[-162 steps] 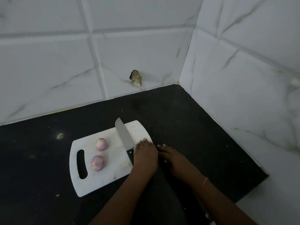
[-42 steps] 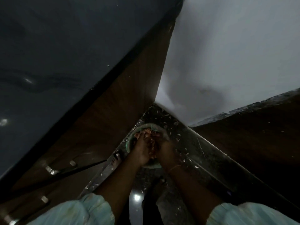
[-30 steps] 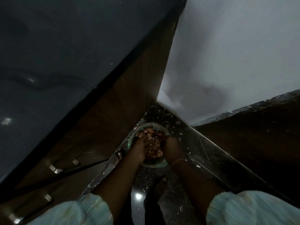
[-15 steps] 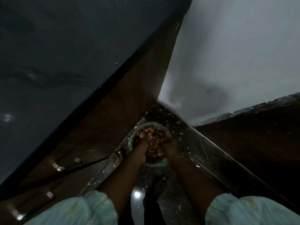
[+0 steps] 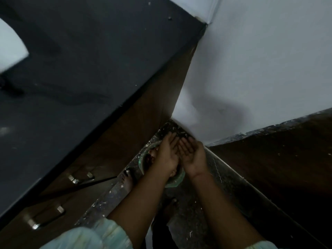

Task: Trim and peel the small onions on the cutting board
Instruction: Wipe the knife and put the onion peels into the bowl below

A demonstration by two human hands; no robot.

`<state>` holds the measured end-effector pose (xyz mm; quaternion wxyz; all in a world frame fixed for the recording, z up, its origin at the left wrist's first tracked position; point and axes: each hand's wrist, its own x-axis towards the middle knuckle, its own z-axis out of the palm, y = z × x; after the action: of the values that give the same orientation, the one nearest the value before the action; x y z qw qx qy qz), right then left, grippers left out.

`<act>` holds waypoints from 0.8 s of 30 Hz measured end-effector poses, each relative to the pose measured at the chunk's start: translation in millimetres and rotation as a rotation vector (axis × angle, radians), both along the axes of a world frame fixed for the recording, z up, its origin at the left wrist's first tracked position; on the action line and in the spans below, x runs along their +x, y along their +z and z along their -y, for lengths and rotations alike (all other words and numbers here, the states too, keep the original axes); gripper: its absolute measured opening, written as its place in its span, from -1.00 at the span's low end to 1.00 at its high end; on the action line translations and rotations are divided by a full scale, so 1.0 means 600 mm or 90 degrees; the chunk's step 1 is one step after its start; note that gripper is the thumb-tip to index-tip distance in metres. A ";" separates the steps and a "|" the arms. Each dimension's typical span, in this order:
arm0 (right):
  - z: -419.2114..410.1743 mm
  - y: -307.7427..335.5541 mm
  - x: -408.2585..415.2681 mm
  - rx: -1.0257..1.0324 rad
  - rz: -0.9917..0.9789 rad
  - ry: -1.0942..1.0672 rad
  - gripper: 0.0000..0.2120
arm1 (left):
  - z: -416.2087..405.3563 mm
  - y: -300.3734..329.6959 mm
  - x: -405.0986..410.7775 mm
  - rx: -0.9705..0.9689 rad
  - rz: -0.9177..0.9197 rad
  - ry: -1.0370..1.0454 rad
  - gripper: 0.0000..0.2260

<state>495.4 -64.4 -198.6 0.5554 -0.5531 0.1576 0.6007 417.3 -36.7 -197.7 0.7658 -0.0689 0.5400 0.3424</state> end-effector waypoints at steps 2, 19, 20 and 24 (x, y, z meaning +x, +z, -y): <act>-0.015 0.077 0.003 0.043 0.029 -0.009 -0.81 | -0.014 0.077 0.017 0.062 0.011 -0.033 -0.80; -0.209 0.456 -0.326 0.366 0.403 0.461 -0.87 | -0.114 0.469 -0.395 0.492 -0.414 0.104 -0.83; -0.212 0.452 -0.356 0.378 0.436 0.523 -0.87 | -0.101 0.467 -0.440 0.481 -0.465 0.113 -0.85; -0.220 0.421 -0.450 0.405 0.549 0.740 -0.91 | -0.037 0.432 -0.585 0.415 -0.643 0.133 -0.86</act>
<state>225.6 67.4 54.1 0.2961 -0.5456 -0.5652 0.5433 66.3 -14.7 61.4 0.3588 0.2875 0.6941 0.5539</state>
